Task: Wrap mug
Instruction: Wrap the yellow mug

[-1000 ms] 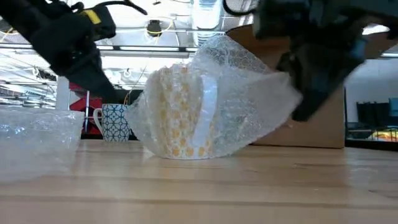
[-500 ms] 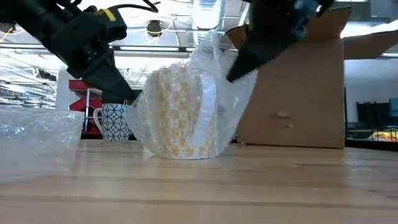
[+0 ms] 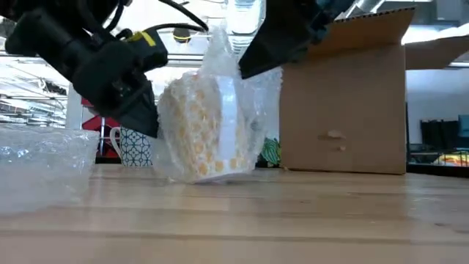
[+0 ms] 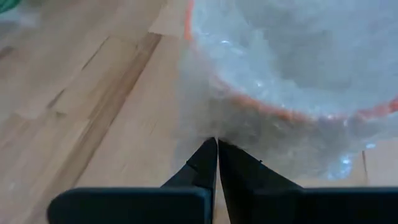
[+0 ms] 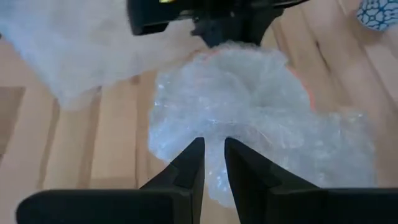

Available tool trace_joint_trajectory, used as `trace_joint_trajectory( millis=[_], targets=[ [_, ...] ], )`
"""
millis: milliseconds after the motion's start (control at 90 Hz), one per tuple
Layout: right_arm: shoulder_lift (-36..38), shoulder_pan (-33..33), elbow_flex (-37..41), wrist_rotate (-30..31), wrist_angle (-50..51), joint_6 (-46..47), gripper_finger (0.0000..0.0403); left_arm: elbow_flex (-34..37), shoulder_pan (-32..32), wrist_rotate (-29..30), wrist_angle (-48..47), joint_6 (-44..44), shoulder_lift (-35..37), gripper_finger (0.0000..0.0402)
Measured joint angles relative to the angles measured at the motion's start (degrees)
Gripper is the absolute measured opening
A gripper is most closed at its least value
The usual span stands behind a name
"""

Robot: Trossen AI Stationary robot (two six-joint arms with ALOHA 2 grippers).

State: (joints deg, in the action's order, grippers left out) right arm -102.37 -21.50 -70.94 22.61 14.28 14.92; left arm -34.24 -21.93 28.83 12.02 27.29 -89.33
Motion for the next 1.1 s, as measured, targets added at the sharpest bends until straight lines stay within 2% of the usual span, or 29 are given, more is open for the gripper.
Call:
trace_joint_trajectory(
  millis=[322,544,889,1100],
  targets=[
    [0.00,-2.06,0.00,-0.31,0.41,-0.05,0.0056,-1.45,-0.50,-0.08,1.73,-5.32,0.53,0.0000],
    [0.00,-2.94,0.00,1.13,0.26,4.42,0.0056,-2.62,-1.69,-0.05,1.61,-7.95,0.54,0.0000],
    [0.02,-4.26,0.00,2.35,-0.52,4.65,0.0056,-2.78,-1.86,-0.10,2.20,-8.15,0.55,0.0000],
    [0.02,-4.17,0.00,5.74,-0.57,10.43,0.0056,-2.80,-1.88,-0.07,1.80,-8.13,0.59,0.0000]
  ],
)
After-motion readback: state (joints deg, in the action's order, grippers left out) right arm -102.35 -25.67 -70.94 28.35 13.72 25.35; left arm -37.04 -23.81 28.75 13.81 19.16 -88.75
